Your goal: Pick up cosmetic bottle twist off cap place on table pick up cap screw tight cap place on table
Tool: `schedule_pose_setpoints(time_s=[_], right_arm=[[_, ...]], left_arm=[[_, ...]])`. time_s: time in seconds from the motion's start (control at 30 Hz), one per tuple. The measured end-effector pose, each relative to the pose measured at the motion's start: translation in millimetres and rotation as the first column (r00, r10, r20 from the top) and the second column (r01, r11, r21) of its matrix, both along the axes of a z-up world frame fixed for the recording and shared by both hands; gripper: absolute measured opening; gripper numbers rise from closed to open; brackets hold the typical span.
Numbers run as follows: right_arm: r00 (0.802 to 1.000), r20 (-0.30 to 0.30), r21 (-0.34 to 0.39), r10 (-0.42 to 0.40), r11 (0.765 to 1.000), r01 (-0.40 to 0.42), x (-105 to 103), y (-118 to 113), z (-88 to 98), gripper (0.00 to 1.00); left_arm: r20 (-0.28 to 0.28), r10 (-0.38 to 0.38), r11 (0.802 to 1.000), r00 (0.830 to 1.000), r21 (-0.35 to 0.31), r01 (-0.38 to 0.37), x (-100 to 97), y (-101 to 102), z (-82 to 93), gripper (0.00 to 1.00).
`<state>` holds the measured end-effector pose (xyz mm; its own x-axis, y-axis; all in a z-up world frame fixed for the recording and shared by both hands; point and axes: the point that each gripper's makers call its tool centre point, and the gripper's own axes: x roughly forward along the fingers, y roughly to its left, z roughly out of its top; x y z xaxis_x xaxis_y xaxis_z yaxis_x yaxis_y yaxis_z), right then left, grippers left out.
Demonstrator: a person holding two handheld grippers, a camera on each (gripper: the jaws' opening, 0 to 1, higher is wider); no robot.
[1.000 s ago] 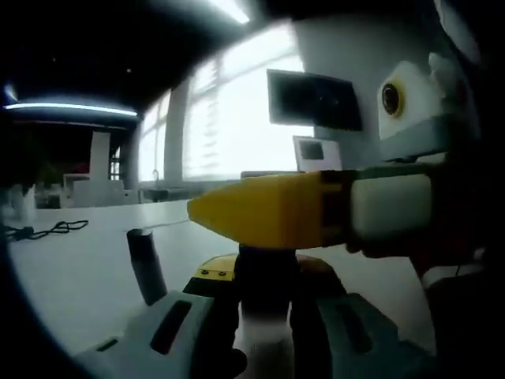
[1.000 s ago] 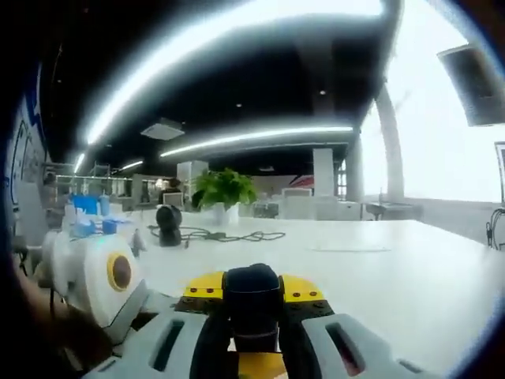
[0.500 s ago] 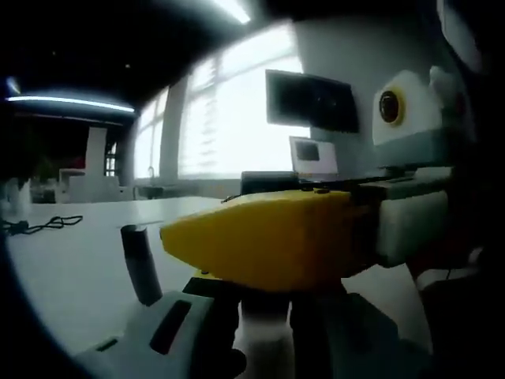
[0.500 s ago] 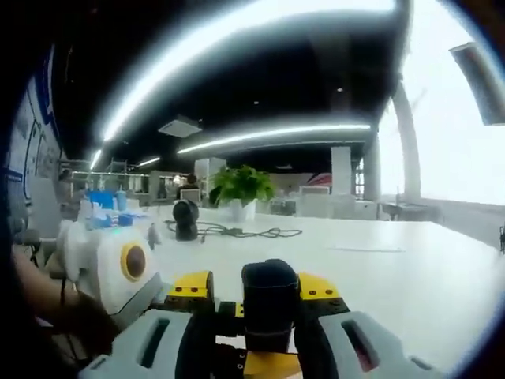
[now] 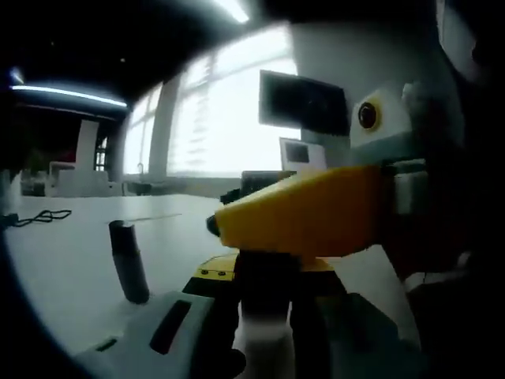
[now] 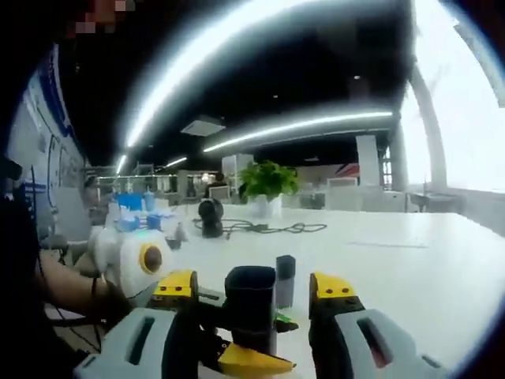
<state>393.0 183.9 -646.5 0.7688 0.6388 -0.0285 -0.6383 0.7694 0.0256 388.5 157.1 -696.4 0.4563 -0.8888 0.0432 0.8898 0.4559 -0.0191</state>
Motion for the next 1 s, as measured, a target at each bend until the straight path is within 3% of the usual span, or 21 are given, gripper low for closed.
schedule_pose_setpoints(time_s=[0.1, 0.2, 0.3, 0.43, 0.5, 0.6, 0.73, 0.9, 0.93, 0.97, 1.0], right_arm=[[0.991, -0.011, 0.085, 0.13, 0.988, -0.129, -9, -7, 13.3, 0.5], [0.977, -0.02, 0.032, 0.213, 0.977, -0.212, -10, -21, 10.3, 0.5], [0.951, -0.025, 0.079, 0.309, 0.949, -0.306, -20, -28, 13.7, 0.48], [0.877, 0.001, 0.064, 0.48, 0.875, -0.48, -40, -30, 16.8, 0.47], [0.839, -0.028, 0.042, 0.543, 0.839, -0.542, -46, -29, 11.4, 0.46], [0.811, -0.04, 0.014, 0.583, 0.812, -0.583, -40, -26, 4.5, 0.44], [0.739, -0.036, 0.074, 0.672, 0.74, -0.669, -45, -18, 6.0, 0.44], [0.714, -0.025, 0.095, 0.7, 0.713, -0.695, -37, -14, 4.2, 0.42], [0.705, -0.02, 0.084, 0.709, 0.704, -0.705, -38, -13, 3.4, 0.42], [0.682, -0.019, 0.08, 0.731, 0.681, -0.728, -41, -12, 2.9, 0.4], [0.676, -0.02, 0.082, 0.737, 0.675, -0.733, -41, -13, 2.6, 0.4]], left_arm=[[-0.001, -0.016, 1.0, 1.0, -0.001, 0.016, -1.9, -2, 0.2, 0.14], [-0.003, -0.027, 1.0, 1.0, -0.003, 0.027, -2.6, -2, 0.3, 0.14], [-0.003, -0.049, 0.999, 0.999, -0.003, 0.049, -6.4, -4, 0.5, 0.14], [-0.004, -0.1, 0.995, 0.995, -0.003, 0.1, -15.1, -7, 0.7, 0.14], [-0.007, -0.119, 0.993, 0.993, -0.002, 0.119, -19.0, -9, 0.7, 0.14], [-0.006, -0.154, 0.988, 0.988, -0.001, 0.154, -25.8, -11, 0.8, 0.14], [-0.008, -0.169, 0.986, 0.986, -0.002, 0.169, -27.5, -12, 0.6, 0.14], [-0.015, -0.208, 0.978, 0.978, 0.001, 0.208, -34.6, -14, 0.2, 0.14], [-0.015, -0.214, 0.977, 0.977, 0.001, 0.214, -35.8, -14, 0.2, 0.14], [-0.017, -0.223, 0.975, 0.975, 0.001, 0.223, -37.4, -15, 0.2, 0.14], [-0.016, -0.232, 0.973, 0.973, 0.001, 0.232, -39.2, -15, 0.2, 0.14]])
